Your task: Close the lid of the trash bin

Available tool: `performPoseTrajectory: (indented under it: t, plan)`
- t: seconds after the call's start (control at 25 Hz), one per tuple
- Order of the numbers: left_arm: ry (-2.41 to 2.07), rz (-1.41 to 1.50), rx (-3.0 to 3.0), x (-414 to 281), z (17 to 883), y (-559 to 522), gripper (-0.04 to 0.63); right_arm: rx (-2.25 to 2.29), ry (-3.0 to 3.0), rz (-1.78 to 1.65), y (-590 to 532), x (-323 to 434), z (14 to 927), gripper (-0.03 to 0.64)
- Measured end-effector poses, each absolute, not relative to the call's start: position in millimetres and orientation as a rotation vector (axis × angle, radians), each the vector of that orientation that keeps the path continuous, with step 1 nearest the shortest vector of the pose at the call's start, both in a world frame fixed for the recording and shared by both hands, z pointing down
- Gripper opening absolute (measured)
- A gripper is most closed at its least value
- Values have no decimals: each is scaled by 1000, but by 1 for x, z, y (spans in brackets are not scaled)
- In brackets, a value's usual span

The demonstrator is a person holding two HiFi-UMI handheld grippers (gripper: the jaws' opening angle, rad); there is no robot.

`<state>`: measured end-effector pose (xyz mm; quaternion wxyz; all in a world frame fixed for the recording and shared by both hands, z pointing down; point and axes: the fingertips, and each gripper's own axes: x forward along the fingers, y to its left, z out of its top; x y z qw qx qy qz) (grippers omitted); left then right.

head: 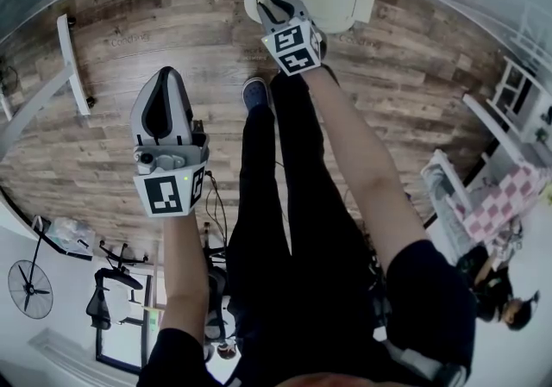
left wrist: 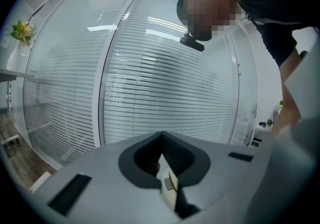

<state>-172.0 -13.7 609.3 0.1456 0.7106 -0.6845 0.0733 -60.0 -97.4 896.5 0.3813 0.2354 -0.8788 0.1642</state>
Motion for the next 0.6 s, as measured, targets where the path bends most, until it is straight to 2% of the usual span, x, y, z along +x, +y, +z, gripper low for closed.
performPoseTrajectory:
  t: [0.36, 0.6]
  plan:
    - [-1965, 218, 2033, -176, 616, -11, 6, 549, -2159, 421, -97, -61, 912, 80]
    - [-1965, 223, 2026, -178, 621, -13, 6, 527, -2124, 390, -98, -59, 919, 53]
